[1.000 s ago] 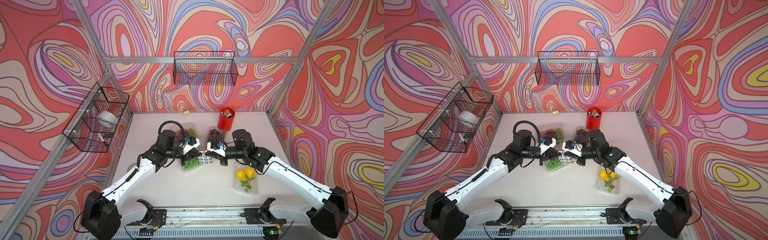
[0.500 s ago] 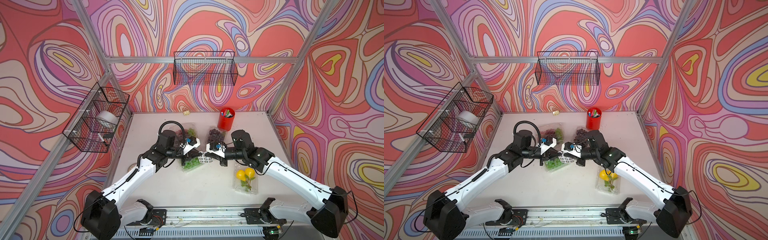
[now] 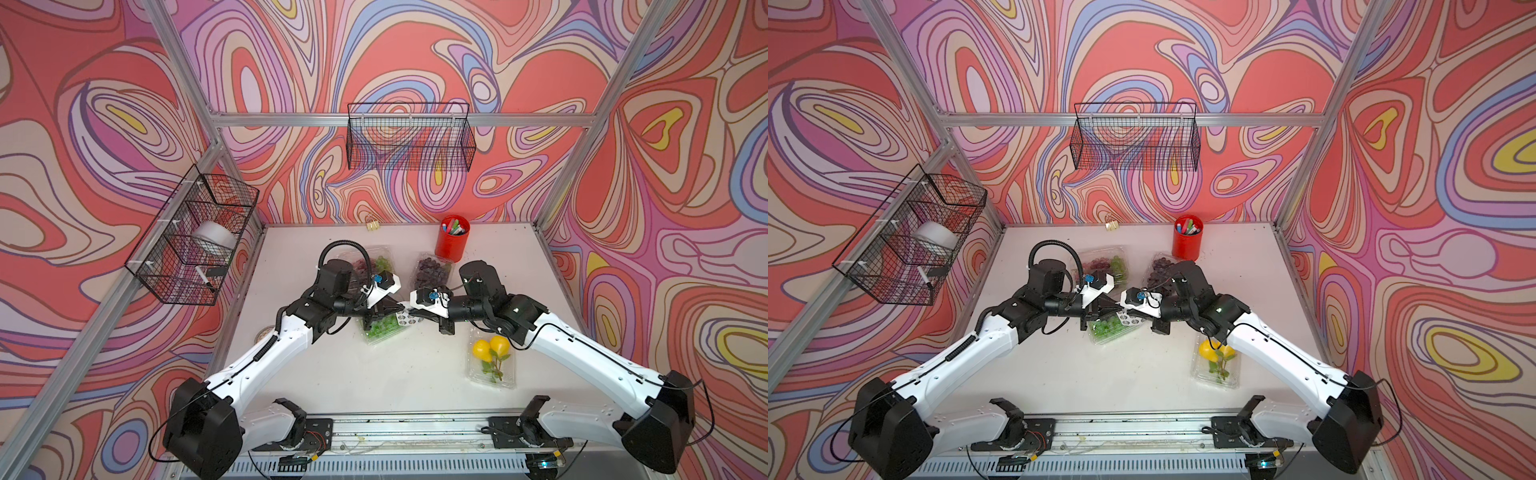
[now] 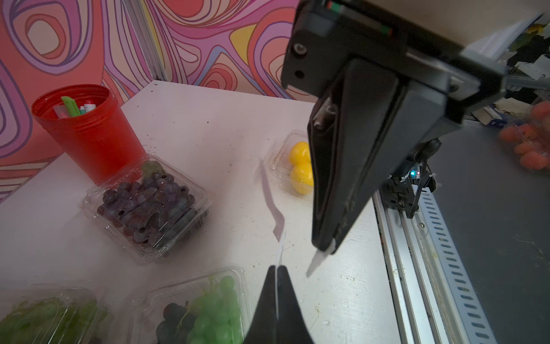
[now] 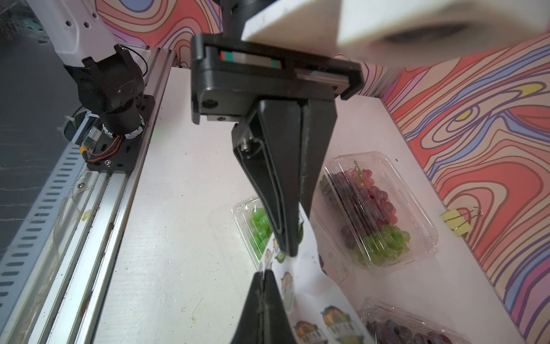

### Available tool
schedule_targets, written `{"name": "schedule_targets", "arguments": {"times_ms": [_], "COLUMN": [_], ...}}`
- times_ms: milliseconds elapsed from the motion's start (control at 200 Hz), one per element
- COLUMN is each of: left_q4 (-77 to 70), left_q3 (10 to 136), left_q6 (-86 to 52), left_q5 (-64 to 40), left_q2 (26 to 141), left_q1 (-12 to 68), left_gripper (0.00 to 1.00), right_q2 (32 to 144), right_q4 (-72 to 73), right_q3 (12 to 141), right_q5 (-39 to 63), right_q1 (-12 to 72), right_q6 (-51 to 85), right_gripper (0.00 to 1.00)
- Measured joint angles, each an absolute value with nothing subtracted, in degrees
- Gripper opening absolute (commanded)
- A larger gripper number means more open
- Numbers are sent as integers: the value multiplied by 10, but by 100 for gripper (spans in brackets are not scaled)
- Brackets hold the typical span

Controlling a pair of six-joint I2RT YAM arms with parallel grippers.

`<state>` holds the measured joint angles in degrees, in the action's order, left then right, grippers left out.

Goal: Label fruit boxes
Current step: Tear off the label from the label sticker, then stick the label on the fruit box.

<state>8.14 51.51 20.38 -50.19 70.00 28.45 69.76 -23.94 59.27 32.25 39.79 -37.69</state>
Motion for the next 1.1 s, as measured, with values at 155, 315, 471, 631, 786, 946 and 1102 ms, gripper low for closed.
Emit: {"name": "schedule_targets", "arguments": {"times_ms": [155,315,471,631,786,946,1102], "left_q4": [85,93,103,106,100,92,86], "left_q3": [517,518,525,529,529,529,529], "left_q6": [192,176,131,58,3,-21,-29], "left_q5": [-497,-481,-434,-403,-389,-369,-353], "left_q2": [702,703,713,726,730,730,734], "left_q1": [285,285,283,247,212,203,202], "left_gripper": [0,0,0,0,0,0,0], "right_q2": [698,698,703,745,806,897,1006], "right_q4": [-241,-237,-250,-274,-286,-321,-357], "right_q3": [593,593,602,648,684,752,836], "right_q5": [319,317,312,319,327,326,311], "right_q1": [400,400,397,363,304,251,225], "right_q6": [-381,-366,-308,-234,-144,-57,33], "right_gripper": [0,0,0,0,0,0,0]}}
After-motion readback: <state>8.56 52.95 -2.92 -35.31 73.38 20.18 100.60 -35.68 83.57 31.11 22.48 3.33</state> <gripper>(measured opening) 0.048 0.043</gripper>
